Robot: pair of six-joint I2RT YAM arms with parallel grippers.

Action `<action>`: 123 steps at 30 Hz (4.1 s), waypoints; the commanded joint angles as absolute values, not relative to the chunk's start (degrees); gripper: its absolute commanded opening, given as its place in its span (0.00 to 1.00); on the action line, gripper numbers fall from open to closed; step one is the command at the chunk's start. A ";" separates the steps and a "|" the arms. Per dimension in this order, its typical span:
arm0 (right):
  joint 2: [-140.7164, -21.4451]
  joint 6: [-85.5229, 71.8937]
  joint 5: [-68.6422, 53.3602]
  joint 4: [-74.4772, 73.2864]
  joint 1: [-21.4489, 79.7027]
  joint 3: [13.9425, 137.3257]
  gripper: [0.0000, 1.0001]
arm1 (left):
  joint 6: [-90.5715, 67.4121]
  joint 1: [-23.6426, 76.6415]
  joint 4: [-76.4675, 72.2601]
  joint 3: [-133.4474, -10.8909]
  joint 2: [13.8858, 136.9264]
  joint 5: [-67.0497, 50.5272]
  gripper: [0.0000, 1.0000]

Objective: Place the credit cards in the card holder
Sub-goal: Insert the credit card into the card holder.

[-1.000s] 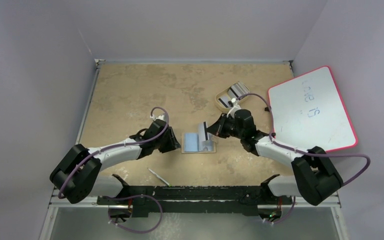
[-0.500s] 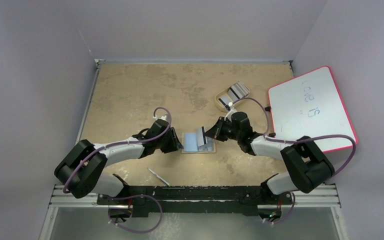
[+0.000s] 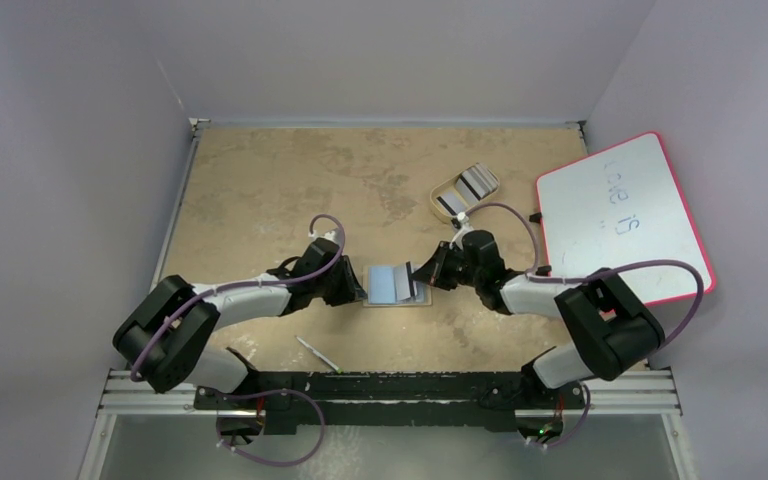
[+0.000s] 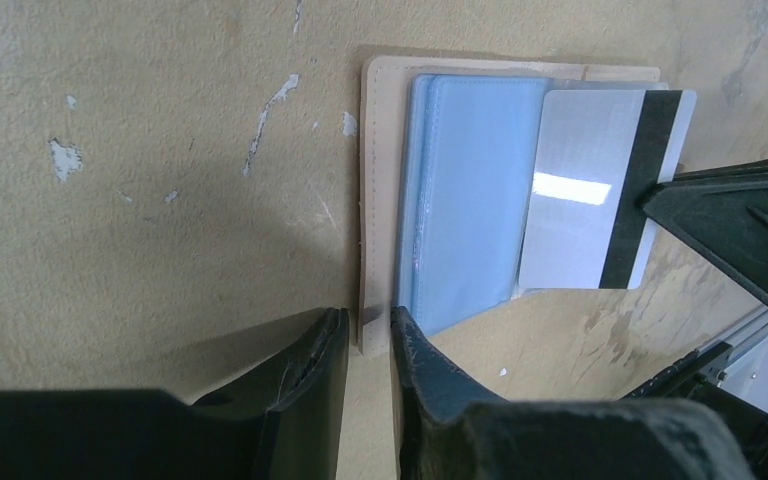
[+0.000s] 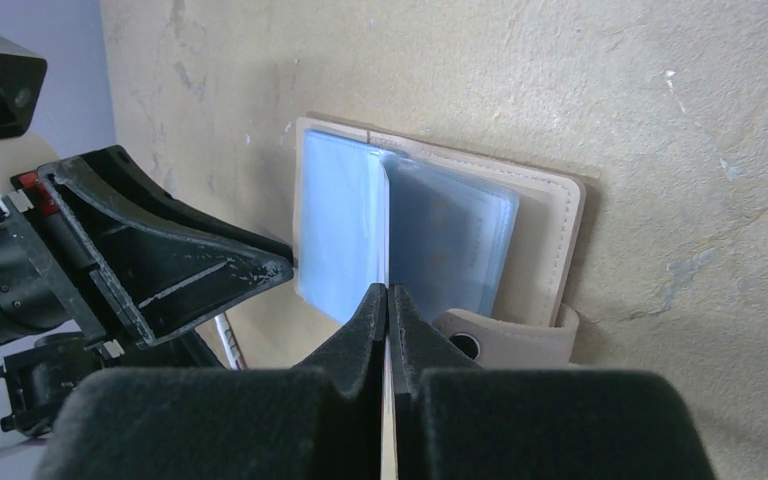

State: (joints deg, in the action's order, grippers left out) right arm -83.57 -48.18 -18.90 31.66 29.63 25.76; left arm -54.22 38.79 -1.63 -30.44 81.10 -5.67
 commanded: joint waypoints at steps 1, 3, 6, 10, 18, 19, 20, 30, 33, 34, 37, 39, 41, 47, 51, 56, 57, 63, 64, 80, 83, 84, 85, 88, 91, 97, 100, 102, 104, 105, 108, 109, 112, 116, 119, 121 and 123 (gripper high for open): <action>-84.57 -49.23 -18.36 35.06 29.78 25.09 0.00 | -53.06 39.11 -2.58 -31.23 81.80 -6.04 0.21; -84.79 -49.37 -18.49 35.57 29.71 24.86 0.00 | -53.06 39.09 -2.68 -31.21 81.85 -6.09 0.20; -85.02 -49.86 -18.54 36.19 29.76 24.47 0.00 | -53.09 39.11 -2.69 -31.21 81.79 -6.18 0.19; -85.47 -50.40 -19.14 37.13 29.71 24.02 0.00 | -53.17 39.10 -2.94 -31.20 81.89 -6.14 0.18; -87.70 -52.55 -21.33 41.09 29.73 23.61 0.00 | -53.34 39.06 -3.42 -31.25 82.69 -6.42 0.15; -88.16 -53.01 -21.69 41.85 29.75 23.55 0.00 | -53.35 39.11 -3.46 -31.23 82.78 -6.43 0.15; -88.74 -53.38 -22.11 42.80 29.76 23.34 0.00 | -53.35 39.11 -3.51 -31.20 82.88 -6.46 0.15; -90.83 -54.81 -24.31 46.91 29.81 22.93 0.00 | -54.89 39.06 -5.32 -31.45 83.74 -7.92 0.14; -89.44 -55.42 -22.67 46.27 30.08 22.58 0.00 | -55.43 39.20 -5.10 -32.03 83.00 -8.48 0.14; -89.13 -55.52 -21.91 45.90 30.32 22.53 0.00 | -55.50 39.20 -5.02 -31.89 82.61 -7.99 0.14; -89.81 -55.86 -21.51 44.46 30.44 23.20 0.03 | -56.56 39.20 -4.57 -31.77 82.04 -8.36 0.14; -90.04 -55.37 -21.30 42.95 30.73 23.87 0.06 | -57.17 39.15 -5.15 -31.04 81.18 -8.09 0.14; -89.67 -55.43 -19.74 42.44 31.08 23.25 0.12 | -57.34 39.20 -6.12 -29.73 80.37 -6.69 0.14; -89.84 -53.74 -16.90 37.65 32.42 23.98 0.14 | -58.16 39.29 -7.82 -28.58 81.12 -7.81 0.15; -88.39 -53.34 -13.17 34.12 34.95 25.32 0.13 | -59.40 39.42 -9.37 -27.71 80.12 -7.65 0.15; -90.44 -54.63 -13.97 36.39 35.79 26.21 0.10 | -60.02 39.95 -10.64 -27.69 81.46 -8.59 0.14; -90.90 -54.95 -14.02 36.65 35.93 26.44 0.10 | -59.96 40.01 -10.72 -27.56 81.66 -8.49 0.14; -91.58 -53.71 -12.20 31.67 38.04 29.56 0.15 | -60.82 40.33 -12.13 -26.64 81.85 -8.62 0.14; -90.86 -52.79 -11.34 29.43 38.05 30.00 0.18 | -60.88 40.35 -12.13 -26.59 81.74 -8.55 0.14; -84.90 -47.51 -3.93 14.55 38.10 35.02 0.41 | -61.15 40.43 -12.68 -25.93 81.06 -9.02 0.14; -83.54 -46.24 -2.49 10.90 38.06 36.40 0.40 | -61.16 40.45 -12.44 -26.08 80.63 -9.05 0.14; -83.09 -45.89 -1.78 9.57 38.06 36.95 0.40 | -61.14 40.43 -12.28 -26.15 80.48 -8.98 0.14; -82.61 -45.62 -1.28 8.61 38.06 37.38 0.40 | -61.11 40.44 -12.11 -26.26 80.43 -8.92 0.14; -81.61 -45.17 -0.18 6.52 38.08 38.21 0.42 | -61.21 40.39 -11.63 -26.49 80.12 -9.00 0.15; -81.37 -44.83 0.25 5.88 38.06 38.60 0.43 | -61.39 40.46 -11.52 -26.59 79.72 -9.22 0.15; -83.89 -44.81 -2.11 9.15 38.06 38.22 0.44 | -61.35 40.51 -11.71 -26.63 80.08 -9.03 0.15; -85.35 -44.88 -3.04 10.77 38.06 37.93 0.44 | -61.58 40.49 -12.26 -26.47 80.66 -9.20 0.15; -86.10 -44.89 -4.03 12.31 38.16 37.64 0.44 | -61.68 40.49 -12.54 -26.30 80.82 -9.24 0.15; -86.73 -45.13 -5.04 13.61 38.31 37.35 0.44 | -61.67 40.45 -12.72 -26.28 81.14 -9.23 0.15; -87.13 -45.37 -5.81 14.23 38.44 37.29 0.44 | -61.66 40.49 -12.85 -26.30 81.25 -9.22 0.15; -87.82 -46.41 -7.13 16.77 39.48 36.81 0.44 | -61.66 40.45 -13.25 -26.28 81.95 -9.23 0.15; -87.93 -46.81 -7.38 17.38 39.94 36.77 0.43 | -61.69 40.51 -13.41 -26.28 82.26 -9.29 0.15; -88.38 -48.42 -9.01 19.73 41.09 36.41 0.42 | -61.68 40.46 -13.94 -26.38 83.03 -9.48 0.15; -88.79 -50.33 -10.75 22.28 41.98 35.84 0.40 | -61.10 40.47 -13.79 -26.99 83.73 -9.45 0.15; -88.15 -50.35 -10.98 22.18 42.10 35.75 0.40 | -60.03 40.49 -12.20 -27.76 83.53 -8.91 0.15; -87.56 -49.94 -10.69 21.18 42.10 36.03 0.40 | -59.41 40.49 -10.46 -28.26 83.02 -8.12 0.15; -86.90 -48.35 -9.91 18.55 42.08 36.82 0.40 | -59.17 40.49 -9.20 -28.55 81.91 -7.22 0.15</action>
